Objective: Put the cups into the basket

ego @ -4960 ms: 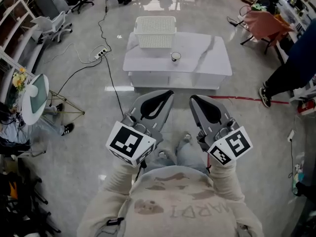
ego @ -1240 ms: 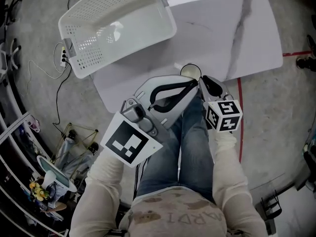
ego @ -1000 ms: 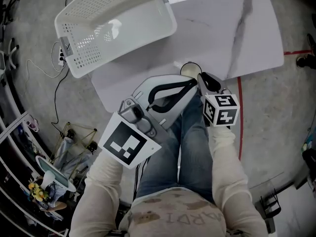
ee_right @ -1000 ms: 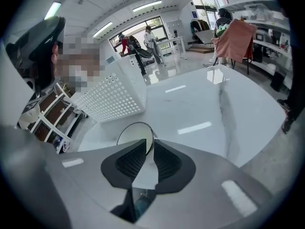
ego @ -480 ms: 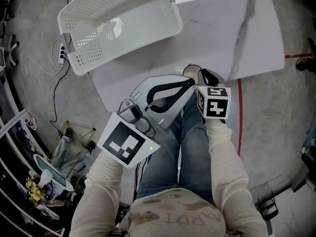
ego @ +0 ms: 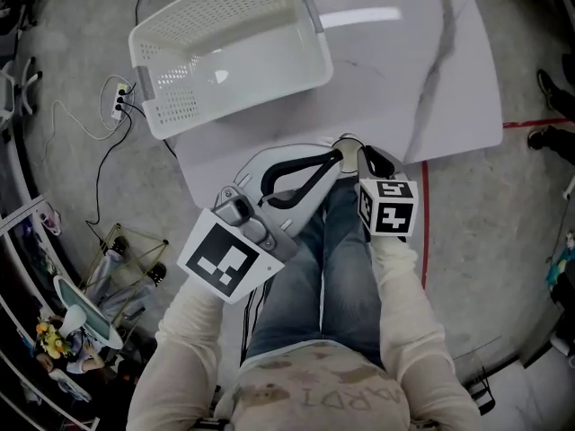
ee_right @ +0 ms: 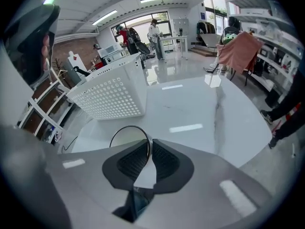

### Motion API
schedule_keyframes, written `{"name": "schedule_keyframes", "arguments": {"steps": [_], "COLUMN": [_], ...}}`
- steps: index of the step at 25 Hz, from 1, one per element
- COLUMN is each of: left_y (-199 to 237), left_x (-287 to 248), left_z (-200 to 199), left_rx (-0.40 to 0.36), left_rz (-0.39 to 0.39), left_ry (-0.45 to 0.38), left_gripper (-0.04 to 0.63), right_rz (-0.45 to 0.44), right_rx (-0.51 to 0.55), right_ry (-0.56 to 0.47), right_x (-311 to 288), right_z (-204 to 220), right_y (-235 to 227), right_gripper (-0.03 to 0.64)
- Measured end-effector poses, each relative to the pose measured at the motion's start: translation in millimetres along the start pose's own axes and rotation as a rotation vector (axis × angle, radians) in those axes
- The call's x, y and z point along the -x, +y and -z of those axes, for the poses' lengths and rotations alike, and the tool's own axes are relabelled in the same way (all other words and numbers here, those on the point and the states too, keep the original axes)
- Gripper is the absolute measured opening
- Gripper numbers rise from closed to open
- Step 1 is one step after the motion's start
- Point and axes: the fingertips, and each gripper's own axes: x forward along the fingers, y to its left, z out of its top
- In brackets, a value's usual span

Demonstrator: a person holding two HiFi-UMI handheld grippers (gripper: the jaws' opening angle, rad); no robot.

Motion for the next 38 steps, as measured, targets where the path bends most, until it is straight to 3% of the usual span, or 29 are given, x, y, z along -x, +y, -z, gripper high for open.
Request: {"name": "schedule_keyframes", "arguments": {"steps": [10, 16, 24, 30, 38], "left_y": [7, 16, 20, 34, 79], "left_x": [24, 53, 93, 132, 194], "left_z": [-72, -128, -183, -187, -184], "left_rx": [0.001, -0.035, -0.052, -0.013, -0.028], "left_rz": [-0.15, -0.3, -0.515, -0.655, -0.676], "left_ry": [-0.099, -0.178, -0.221, -0.264, -0.274], "left_gripper": [0.002, 0.002, 0.001, 0.002, 0.0], "right_rz": [-0.101, -0.183, -0.303, -0.382, -0.389], "right_rx": [0.121, 0.226, 0.355, 0.461, 0.491], "right_ry": [-0.11, -0.189, -0.25, -0.263, -0.225], "right_x": [69, 114, 151, 145, 101], "right_z": [-81, -152, -230, -265, -281], "right_y": [24, 46, 79, 124, 197], "right_gripper": [0.052, 0.051, 0.052, 0.052, 0.051]}}
